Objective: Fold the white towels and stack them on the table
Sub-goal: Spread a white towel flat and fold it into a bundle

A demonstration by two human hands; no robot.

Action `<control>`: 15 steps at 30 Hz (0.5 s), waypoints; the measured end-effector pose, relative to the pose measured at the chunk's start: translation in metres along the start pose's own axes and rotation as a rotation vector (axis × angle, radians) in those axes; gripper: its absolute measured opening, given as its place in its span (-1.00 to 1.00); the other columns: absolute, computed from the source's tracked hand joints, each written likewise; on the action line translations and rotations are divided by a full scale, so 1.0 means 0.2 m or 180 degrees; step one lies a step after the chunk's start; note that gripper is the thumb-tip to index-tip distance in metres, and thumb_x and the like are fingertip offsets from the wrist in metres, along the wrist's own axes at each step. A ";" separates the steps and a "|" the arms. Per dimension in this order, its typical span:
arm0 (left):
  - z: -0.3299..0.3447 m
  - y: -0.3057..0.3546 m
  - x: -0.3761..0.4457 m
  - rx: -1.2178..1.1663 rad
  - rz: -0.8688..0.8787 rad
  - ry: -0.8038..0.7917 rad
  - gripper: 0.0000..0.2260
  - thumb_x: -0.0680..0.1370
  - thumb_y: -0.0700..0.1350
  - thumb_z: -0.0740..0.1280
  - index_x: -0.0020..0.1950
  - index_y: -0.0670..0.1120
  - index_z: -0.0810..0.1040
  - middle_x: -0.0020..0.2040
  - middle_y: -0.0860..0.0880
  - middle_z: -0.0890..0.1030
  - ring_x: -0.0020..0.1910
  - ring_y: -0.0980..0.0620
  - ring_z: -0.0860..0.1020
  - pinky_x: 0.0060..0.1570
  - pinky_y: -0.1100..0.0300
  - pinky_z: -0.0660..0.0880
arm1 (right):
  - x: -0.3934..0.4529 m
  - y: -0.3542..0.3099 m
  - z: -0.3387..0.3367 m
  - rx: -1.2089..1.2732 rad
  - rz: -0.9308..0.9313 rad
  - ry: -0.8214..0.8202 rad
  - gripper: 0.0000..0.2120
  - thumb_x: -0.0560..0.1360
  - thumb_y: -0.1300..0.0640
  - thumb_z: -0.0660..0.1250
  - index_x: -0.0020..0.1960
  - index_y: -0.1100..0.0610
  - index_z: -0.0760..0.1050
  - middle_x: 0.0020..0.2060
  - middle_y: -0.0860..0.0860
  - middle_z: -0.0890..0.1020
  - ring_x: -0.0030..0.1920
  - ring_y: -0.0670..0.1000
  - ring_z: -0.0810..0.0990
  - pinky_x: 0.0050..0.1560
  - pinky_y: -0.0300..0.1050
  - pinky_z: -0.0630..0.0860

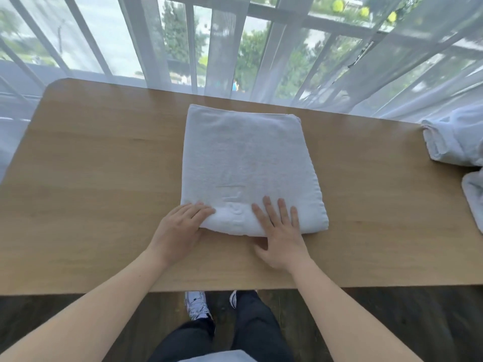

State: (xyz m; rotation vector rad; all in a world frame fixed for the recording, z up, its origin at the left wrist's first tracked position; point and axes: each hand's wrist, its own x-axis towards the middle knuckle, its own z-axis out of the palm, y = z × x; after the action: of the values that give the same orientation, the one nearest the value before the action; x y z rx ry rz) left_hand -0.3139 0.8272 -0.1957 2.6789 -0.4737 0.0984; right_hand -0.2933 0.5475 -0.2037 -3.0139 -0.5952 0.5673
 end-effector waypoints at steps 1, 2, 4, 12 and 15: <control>-0.02 0.00 0.01 -0.0003 0.0025 0.0027 -0.49 0.25 -0.39 0.59 0.17 -0.13 0.66 0.11 -0.05 0.70 0.08 -0.13 0.69 0.08 -0.05 0.60 | -0.01 0.01 0.00 -0.0036 -0.0009 0.0026 -0.15 0.55 -0.34 0.13 0.57 -0.21 -0.39 0.58 -0.09 -0.35 0.58 0.16 -0.34 0.55 0.21 -0.30; -0.04 0.00 0.02 -0.0037 0.0025 0.0001 -0.50 0.26 -0.39 0.58 0.17 -0.12 0.66 0.09 -0.03 0.70 0.04 -0.12 0.69 0.03 -0.03 0.60 | -0.02 0.03 -0.02 -0.0014 -0.0005 0.0050 -0.14 0.57 -0.26 0.21 0.58 -0.22 -0.36 0.59 -0.11 -0.30 0.60 0.14 -0.28 0.57 0.17 -0.26; -0.08 -0.01 0.05 -0.0187 -0.0054 -0.0146 -0.58 0.38 -0.31 0.54 0.20 -0.06 0.64 0.11 0.02 0.70 0.05 -0.09 0.67 0.03 0.03 0.54 | -0.01 0.08 -0.06 0.0117 -0.0005 0.0072 -0.15 0.57 -0.07 0.30 0.59 -0.24 -0.25 0.61 -0.15 -0.19 0.61 0.04 -0.18 0.58 0.04 -0.21; -0.32 -0.07 0.28 -0.1902 -0.1335 -0.0787 -0.75 0.39 0.07 0.58 0.01 0.30 0.65 -0.08 0.29 0.67 -0.06 0.30 0.60 -0.12 0.33 0.42 | 0.13 0.30 -0.42 0.1190 0.0204 -0.0379 -0.58 0.37 0.03 0.37 0.17 -0.28 0.42 -0.05 -0.34 0.56 -0.01 -0.23 0.52 -0.13 -0.36 0.33; -0.38 -0.11 0.39 -0.2372 -0.1493 -0.0792 -0.79 0.44 0.05 0.57 0.04 0.26 0.69 0.00 0.24 0.70 0.00 0.28 0.63 -0.08 0.37 0.48 | 0.25 0.36 -0.60 0.1480 0.0151 -0.0526 -0.75 0.30 -0.03 0.35 -0.03 -0.23 0.52 -0.19 -0.34 0.57 -0.13 -0.29 0.52 -0.23 -0.35 0.35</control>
State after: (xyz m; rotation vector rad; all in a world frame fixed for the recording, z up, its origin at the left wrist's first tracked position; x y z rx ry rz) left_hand -0.2337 0.8529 -0.1238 1.9930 0.0660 -0.4610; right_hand -0.1819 0.5048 -0.1140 -2.5648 -0.3362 0.8313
